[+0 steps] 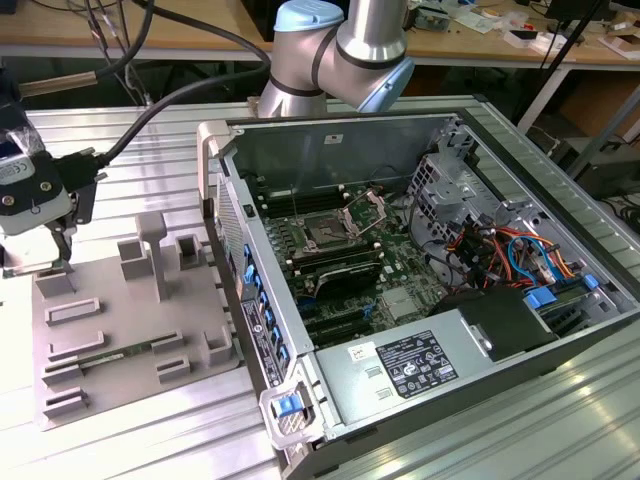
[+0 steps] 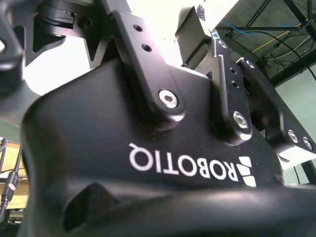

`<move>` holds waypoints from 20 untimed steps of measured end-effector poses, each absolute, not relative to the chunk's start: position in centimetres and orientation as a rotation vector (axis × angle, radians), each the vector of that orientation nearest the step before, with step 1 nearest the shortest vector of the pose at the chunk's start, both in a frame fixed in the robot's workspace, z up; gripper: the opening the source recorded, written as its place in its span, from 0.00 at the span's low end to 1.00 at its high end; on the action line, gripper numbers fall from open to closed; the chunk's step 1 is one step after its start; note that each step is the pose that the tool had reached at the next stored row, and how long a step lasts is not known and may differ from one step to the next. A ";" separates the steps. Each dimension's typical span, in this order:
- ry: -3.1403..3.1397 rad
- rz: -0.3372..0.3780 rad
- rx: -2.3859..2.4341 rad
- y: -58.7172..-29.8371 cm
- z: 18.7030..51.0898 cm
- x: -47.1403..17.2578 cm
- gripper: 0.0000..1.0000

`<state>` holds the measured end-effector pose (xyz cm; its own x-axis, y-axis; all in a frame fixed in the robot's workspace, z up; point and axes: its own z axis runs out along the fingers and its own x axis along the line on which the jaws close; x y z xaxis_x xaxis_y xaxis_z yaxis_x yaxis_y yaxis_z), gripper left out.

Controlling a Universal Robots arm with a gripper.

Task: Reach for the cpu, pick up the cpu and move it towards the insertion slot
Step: 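Pick up the cpu and move it towards the insertion slot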

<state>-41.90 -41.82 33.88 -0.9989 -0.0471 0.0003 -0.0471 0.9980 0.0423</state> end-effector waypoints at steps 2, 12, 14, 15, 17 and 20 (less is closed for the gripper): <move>-3.139 -0.066 0.074 -41.8 34.0 -41.9 0.55; -3.139 -0.066 0.074 -41.8 34.7 -41.9 0.55; -3.139 -0.066 0.074 -41.8 34.9 -41.9 0.55; -3.139 -0.066 0.074 -41.8 34.9 -41.9 0.55; -3.139 -0.066 0.074 -41.8 35.0 -41.9 0.55; -3.139 -0.066 0.074 -41.8 35.2 -41.9 0.55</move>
<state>-41.90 -41.82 35.23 -0.9989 -0.0471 0.0003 -0.0471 0.9980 0.0423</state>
